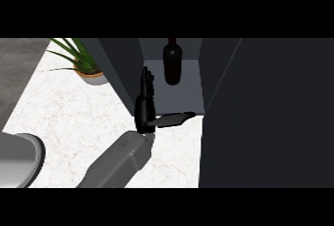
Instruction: Pick up the wine, place it into the cabinet and close the cabinet
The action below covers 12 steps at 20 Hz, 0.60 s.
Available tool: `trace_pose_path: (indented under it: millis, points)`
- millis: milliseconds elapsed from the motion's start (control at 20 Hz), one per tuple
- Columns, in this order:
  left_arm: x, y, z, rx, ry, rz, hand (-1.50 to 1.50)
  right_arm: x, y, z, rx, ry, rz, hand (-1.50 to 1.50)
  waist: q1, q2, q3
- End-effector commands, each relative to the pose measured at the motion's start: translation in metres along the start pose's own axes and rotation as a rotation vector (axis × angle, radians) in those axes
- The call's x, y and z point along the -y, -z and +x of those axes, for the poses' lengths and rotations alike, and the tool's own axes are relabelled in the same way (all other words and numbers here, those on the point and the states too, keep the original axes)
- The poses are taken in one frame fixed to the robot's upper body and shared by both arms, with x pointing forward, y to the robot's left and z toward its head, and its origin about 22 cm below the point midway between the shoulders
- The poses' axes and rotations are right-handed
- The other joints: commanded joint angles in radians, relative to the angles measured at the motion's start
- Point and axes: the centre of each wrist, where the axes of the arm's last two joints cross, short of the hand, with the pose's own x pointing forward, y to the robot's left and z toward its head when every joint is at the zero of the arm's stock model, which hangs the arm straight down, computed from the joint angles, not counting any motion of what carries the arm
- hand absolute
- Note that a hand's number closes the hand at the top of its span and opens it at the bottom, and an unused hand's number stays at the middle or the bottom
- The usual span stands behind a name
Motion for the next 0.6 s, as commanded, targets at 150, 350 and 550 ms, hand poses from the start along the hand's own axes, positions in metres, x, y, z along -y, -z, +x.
trace_pose_path:
  millis: [150, 350, 550]
  points:
    - [0.032, -0.058, 0.027, 0.015, 0.001, -0.012, -1.5, 0.002, -0.008, 0.019, 0.052, -0.055, 0.003, -1.5, 0.008, 0.001, 0.0]
    - [0.024, -0.08, 0.046, 0.029, -0.049, -0.02, -1.5, -0.008, -0.018, 0.023, 0.043, -0.031, -0.014, -1.5, 0.019, -0.002, 0.0]
    - [0.013, -0.098, 0.064, 0.046, -0.073, -0.005, -1.5, -0.008, -0.026, 0.02, 0.039, -0.032, -0.02, -1.5, 0.017, -0.001, 0.0]
